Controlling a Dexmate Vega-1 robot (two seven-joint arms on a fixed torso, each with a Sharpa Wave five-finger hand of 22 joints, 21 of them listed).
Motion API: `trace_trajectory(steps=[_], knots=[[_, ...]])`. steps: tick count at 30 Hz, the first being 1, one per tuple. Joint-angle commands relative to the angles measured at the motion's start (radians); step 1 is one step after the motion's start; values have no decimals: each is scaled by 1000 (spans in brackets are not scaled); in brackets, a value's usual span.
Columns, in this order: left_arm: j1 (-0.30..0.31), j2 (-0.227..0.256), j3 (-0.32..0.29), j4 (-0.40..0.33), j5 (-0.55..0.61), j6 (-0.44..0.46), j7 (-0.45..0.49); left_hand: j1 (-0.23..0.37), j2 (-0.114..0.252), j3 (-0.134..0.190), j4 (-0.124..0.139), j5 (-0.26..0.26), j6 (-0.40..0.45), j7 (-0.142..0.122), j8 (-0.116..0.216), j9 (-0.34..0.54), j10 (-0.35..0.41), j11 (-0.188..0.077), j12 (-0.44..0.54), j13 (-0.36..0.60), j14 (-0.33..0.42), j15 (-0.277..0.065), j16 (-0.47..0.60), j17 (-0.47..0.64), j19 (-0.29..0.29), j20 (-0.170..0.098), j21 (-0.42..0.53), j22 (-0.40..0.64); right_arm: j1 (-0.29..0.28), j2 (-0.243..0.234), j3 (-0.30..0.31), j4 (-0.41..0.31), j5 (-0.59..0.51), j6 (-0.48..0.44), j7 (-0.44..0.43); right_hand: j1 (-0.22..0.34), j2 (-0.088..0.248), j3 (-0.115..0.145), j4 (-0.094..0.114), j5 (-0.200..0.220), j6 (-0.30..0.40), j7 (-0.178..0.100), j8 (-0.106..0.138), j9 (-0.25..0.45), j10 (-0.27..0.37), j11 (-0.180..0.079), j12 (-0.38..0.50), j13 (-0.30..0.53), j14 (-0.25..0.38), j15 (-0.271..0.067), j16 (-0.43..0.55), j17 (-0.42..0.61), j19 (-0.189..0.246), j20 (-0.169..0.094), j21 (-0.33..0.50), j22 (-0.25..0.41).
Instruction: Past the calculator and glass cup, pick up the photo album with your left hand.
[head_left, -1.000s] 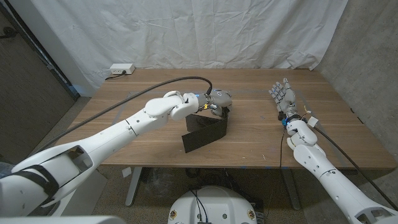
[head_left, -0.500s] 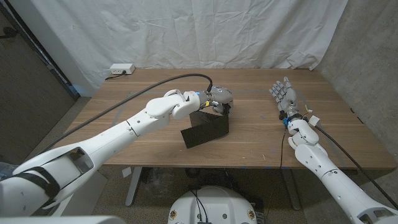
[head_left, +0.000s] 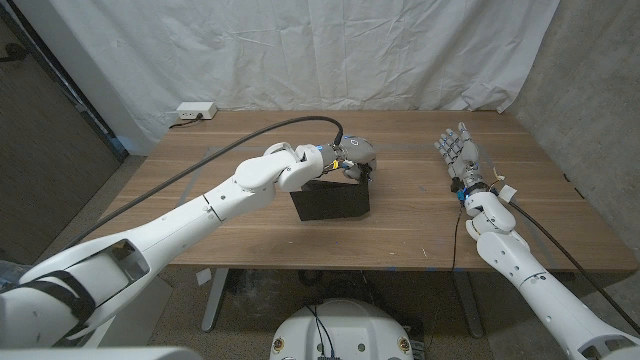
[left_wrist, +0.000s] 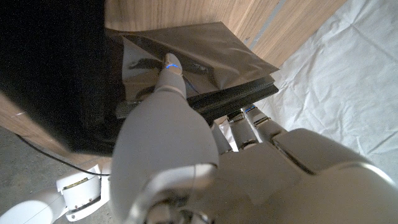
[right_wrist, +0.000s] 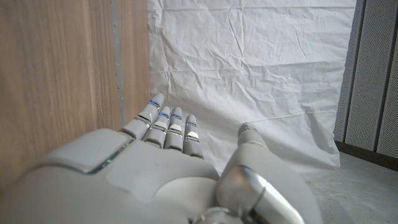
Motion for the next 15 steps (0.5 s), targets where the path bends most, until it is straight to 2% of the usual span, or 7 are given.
trace_trajectory(steps=[1, 15], knots=[[8, 5, -12, -41, 14, 25, -19, 3, 10, 1, 7, -2, 44, 46, -3, 4, 20, 8, 4, 16, 7, -149, 2, 3, 8, -72, 4, 5, 1, -5, 0, -9, 0, -3, 4, 2, 10, 4, -3, -1, 3, 1, 0, 5, 8, -2, 7, 3, 9, -2, 0, 3, 9, -7, -4, 3], [19, 11, -40, -76, -7, 45, -36, 4, 12, 4, 9, -5, 63, 58, 1, 5, 26, 8, 0, 22, 11, -149, -1, 3, 7, -74, 2, 6, 2, -8, -5, -23, -10, -10, -9, 2, 11, 4, -4, -1, 3, 1, 0, 5, 8, 0, 7, 3, 9, -2, -1, 3, 10, -6, -7, 3]])
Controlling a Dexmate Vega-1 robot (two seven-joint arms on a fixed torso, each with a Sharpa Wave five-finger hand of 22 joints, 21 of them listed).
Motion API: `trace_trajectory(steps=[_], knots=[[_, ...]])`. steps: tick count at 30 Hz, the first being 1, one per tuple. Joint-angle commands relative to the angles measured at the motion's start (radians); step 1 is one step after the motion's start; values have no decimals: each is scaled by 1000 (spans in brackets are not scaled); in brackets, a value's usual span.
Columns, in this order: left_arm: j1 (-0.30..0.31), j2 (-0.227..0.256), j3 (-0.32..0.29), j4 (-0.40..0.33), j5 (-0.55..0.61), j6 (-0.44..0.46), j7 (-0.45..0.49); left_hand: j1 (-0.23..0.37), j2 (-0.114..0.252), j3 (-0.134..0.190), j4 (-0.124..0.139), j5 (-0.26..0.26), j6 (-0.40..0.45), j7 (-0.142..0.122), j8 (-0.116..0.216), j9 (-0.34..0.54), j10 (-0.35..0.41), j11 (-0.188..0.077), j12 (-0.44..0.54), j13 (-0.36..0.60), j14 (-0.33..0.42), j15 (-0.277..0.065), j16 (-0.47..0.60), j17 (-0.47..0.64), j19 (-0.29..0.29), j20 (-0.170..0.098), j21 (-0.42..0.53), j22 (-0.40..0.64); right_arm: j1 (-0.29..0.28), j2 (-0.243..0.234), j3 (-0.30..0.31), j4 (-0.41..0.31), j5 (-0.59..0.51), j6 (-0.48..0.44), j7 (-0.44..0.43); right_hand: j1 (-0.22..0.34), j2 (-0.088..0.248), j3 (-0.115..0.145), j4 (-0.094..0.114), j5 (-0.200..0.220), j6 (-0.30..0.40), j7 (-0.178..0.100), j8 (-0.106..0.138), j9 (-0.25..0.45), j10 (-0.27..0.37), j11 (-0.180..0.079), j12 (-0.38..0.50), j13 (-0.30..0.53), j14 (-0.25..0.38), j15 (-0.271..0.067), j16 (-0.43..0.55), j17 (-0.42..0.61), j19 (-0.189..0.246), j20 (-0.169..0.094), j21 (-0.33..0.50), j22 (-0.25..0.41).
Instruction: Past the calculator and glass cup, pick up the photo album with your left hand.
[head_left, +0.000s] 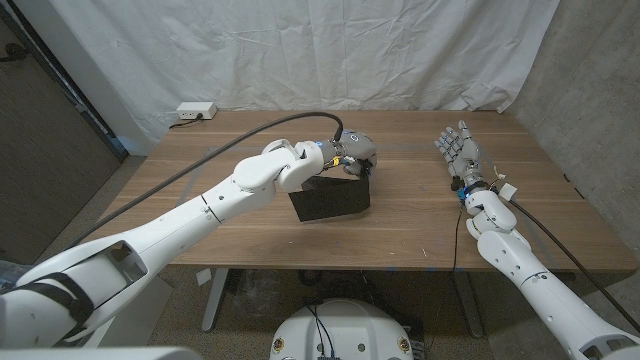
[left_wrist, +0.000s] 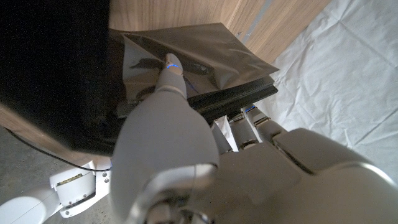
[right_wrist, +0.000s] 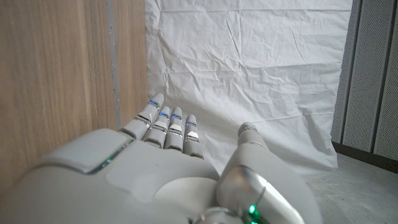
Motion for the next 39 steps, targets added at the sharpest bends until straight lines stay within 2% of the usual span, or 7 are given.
trace_trajectory(steps=[1, 8, 23, 39], knots=[[8, 7, -21, -31, -19, 17, -19, 1, 10, 3, 8, -5, 61, 57, 0, 6, 22, 12, 3, 19, 9, -152, -1, 4, 7, -74, 2, 6, 2, -4, -5, -14, -9, -6, -11, 2, 11, 3, -4, -1, 3, 1, 0, 5, 9, 0, 7, 3, 9, -2, -1, 3, 11, -6, -4, 3], [10, 19, -39, -71, -8, 28, -29, 2, 9, 3, 9, -6, 61, 57, -1, 6, 23, 12, 1, 21, 11, -152, -2, 4, 6, -75, 2, 6, 0, 0, -6, -20, -11, -3, -16, 1, 11, 3, -4, -1, 3, 2, 0, 5, 9, 0, 7, 3, 9, -2, -2, 3, 12, -7, -5, 3], [13, 27, -67, -109, -6, 39, -56, 3, 10, 6, 11, -7, 66, 56, -3, 7, 24, 12, -4, 27, 14, -152, -4, 4, 5, -75, 0, 5, -13, -7, -4, -46, -17, -4, -30, 0, 12, 3, -5, -1, 4, 3, 0, 5, 9, 0, 6, 3, 10, -2, -2, 3, 13, -6, -10, 4], [-4, 22, -83, -112, -14, 34, -53, 4, 9, 8, 13, -8, 67, 56, -6, 7, 25, 12, -8, 32, 17, -153, -4, 5, 0, -75, -2, 5, -12, 0, -7, -37, -16, 1, -26, 0, 13, 2, -5, -1, 4, 3, 1, 5, 10, 1, 6, 3, 10, -3, -3, 3, 15, -6, -13, 4]])
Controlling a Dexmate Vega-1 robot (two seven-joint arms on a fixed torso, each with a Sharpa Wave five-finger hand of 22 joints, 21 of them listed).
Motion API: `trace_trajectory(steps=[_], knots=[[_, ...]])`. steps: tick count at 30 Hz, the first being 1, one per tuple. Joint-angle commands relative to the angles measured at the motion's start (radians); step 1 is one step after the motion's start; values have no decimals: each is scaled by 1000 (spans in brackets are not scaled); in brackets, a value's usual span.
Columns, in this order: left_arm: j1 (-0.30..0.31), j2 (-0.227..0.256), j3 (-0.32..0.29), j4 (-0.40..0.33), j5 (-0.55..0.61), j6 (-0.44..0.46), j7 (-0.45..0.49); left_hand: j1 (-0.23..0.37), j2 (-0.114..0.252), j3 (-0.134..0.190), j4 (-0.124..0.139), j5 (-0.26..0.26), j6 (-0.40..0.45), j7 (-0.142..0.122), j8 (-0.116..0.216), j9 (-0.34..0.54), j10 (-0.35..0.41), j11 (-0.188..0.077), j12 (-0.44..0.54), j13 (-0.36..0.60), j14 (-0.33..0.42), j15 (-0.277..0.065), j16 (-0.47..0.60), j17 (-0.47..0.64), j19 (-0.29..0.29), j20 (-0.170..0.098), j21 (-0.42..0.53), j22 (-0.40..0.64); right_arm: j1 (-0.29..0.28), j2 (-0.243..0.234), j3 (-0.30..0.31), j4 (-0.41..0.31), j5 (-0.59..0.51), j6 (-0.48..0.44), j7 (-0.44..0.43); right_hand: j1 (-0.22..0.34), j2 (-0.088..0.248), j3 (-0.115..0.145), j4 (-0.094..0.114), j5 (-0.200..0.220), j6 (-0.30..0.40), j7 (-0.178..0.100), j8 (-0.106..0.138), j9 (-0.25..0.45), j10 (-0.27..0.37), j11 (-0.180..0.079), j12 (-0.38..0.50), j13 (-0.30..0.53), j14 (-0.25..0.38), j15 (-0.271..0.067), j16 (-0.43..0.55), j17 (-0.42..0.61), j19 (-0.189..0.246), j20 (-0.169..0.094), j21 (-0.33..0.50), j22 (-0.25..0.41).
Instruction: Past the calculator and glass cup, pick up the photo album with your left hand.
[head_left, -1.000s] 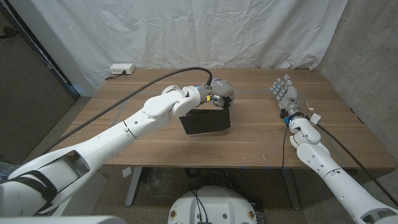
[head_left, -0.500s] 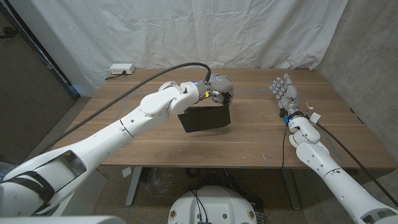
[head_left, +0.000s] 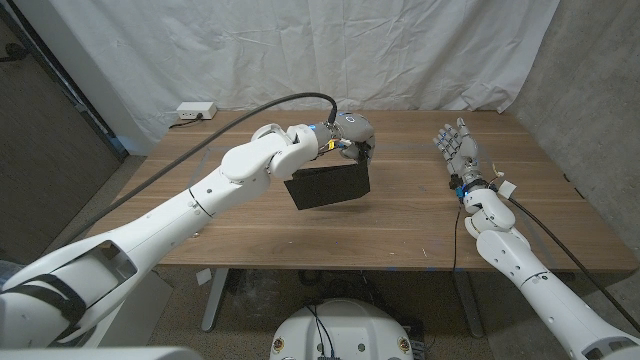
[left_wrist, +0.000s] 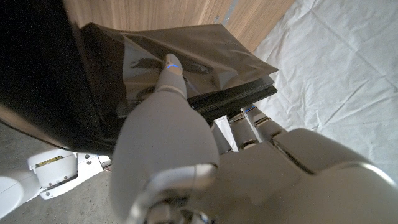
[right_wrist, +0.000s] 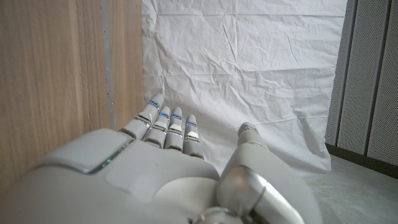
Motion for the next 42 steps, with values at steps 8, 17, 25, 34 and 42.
trace_trajectory(steps=[8, 17, 25, 34, 42], knots=[[-11, 4, -22, -22, 5, -2, 5, 5, 9, 9, 10, -1, 67, 52, 2, 1, 23, 14, 5, 23, 11, -148, -5, 2, -2, -74, -3, 5, 0, 2, -3, -8, -8, 1, -11, 0, 13, 2, -6, -1, 3, 3, 0, 5, 9, 0, 5, 3, 11, -2, -3, 3, 10, -11, -4, 4], [-3, 12, -42, -40, 8, 9, 9, 5, 10, 11, 12, -1, 64, 52, -1, 2, 21, 14, 2, 25, 10, -147, -5, 3, -3, -75, -2, 5, 2, 5, -2, -12, -9, 2, -18, -1, 13, 2, -6, -1, 4, 1, 0, 5, 10, 1, 5, 3, 11, -2, -3, 3, 11, -11, -6, 4], [0, 19, -60, -69, 13, 13, 14, 4, 9, 12, 14, -1, 62, 53, -3, 2, 19, 14, 0, 28, 9, -147, -6, 3, -7, -70, -4, 5, 7, 5, -6, -9, -12, 0, -18, -2, 13, 1, -6, -1, 5, 1, 1, 5, 11, 2, 5, 3, 11, -1, -3, 4, 11, -10, -9, 4], [3, 27, -71, -94, 42, 8, 31, 4, 9, 13, 15, -2, 63, 50, -4, 3, 17, 14, -2, 31, 4, -147, -7, 3, -10, -70, -4, 5, 6, 5, -7, -9, -10, -4, -18, -2, 14, 1, -6, -2, 6, 1, 1, 5, 13, 0, 6, 3, 12, -1, -3, 4, 12, -10, -11, 4], [18, 37, -102, -121, 43, 20, 38, 4, 9, 14, 16, -1, 63, 52, -5, 3, 17, 14, -2, 33, 3, -148, -8, 3, -13, -69, -5, 5, -2, 5, -11, -24, -20, -7, -34, -2, 14, 1, -7, -2, 5, 1, 1, 5, 14, 0, 6, 3, 13, 1, -3, 4, 13, -10, -13, 5]])
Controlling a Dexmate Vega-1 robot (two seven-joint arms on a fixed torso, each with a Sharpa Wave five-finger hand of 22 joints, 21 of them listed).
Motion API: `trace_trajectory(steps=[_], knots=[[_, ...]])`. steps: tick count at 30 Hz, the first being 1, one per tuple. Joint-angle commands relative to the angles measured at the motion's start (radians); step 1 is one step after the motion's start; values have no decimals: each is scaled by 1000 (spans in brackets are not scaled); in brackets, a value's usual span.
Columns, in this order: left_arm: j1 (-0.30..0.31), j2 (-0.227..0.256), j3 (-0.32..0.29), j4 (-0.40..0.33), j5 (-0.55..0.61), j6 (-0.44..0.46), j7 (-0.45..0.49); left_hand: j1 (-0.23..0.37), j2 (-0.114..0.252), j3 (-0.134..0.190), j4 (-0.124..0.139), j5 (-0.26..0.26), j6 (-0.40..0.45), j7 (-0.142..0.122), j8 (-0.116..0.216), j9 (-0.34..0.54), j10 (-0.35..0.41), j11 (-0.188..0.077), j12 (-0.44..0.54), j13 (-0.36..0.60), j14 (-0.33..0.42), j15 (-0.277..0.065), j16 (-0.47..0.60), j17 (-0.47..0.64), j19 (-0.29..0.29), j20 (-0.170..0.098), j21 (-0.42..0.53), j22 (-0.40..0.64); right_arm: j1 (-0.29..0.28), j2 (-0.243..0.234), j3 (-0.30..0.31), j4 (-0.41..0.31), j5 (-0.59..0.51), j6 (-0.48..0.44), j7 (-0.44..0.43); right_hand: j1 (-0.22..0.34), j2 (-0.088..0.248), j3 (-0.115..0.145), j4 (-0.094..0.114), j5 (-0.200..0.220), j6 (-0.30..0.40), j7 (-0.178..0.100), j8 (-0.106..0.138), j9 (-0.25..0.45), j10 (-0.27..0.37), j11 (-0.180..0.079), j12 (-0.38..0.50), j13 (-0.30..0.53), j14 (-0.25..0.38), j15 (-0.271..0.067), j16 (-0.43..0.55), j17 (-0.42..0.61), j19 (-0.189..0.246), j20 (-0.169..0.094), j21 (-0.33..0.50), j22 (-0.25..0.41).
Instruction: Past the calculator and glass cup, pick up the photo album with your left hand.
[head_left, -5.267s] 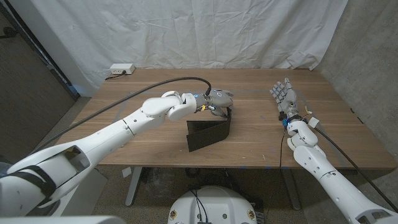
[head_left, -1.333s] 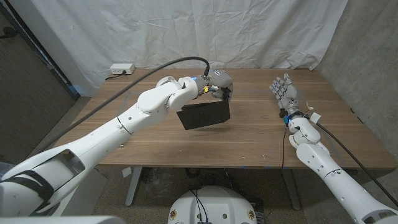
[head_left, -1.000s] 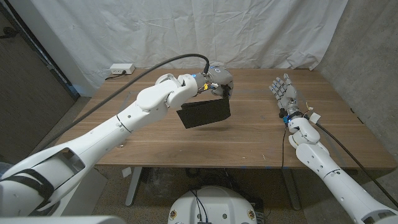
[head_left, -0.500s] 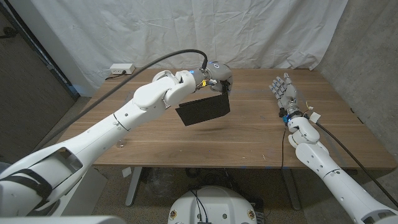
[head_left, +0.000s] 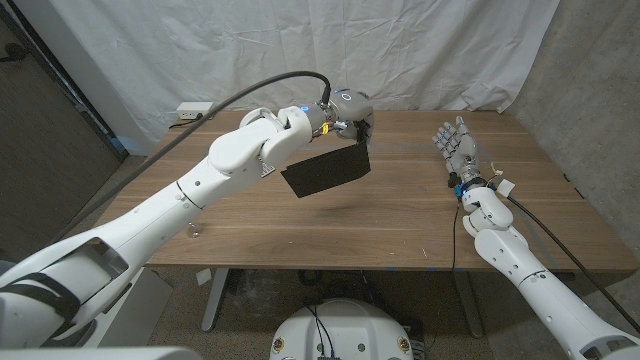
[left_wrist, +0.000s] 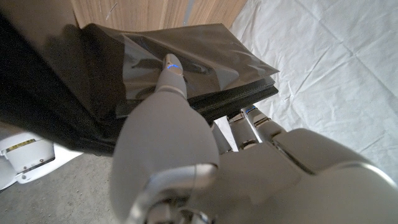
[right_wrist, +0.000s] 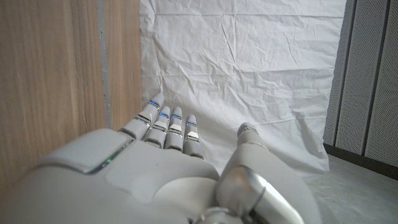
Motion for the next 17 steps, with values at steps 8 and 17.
trace_trajectory(steps=[8, 17], knots=[[21, 11, -50, -37, -8, 15, 22, -1, 8, 15, 18, 0, 60, 50, 5, 4, 15, 16, 6, 17, 1, -148, 1, 4, -4, -66, 0, 5, -7, 1, -10, -14, -11, -16, -23, 3, 9, 1, -7, -2, 6, 1, 1, 5, 6, -1, 6, 3, 12, -1, -3, 4, 10, -6, -4, 5], [31, 18, -54, -48, -6, 20, 15, 0, 7, 16, 18, 0, 62, 50, 5, 4, 16, 16, 5, 20, 1, -148, 1, 4, -5, -66, 1, 5, 14, 12, -23, 9, -11, -18, -8, 3, 10, 1, -8, -2, 6, 1, 1, 5, 5, 0, 6, 3, 12, -1, -3, 4, 11, -5, -6, 5]])
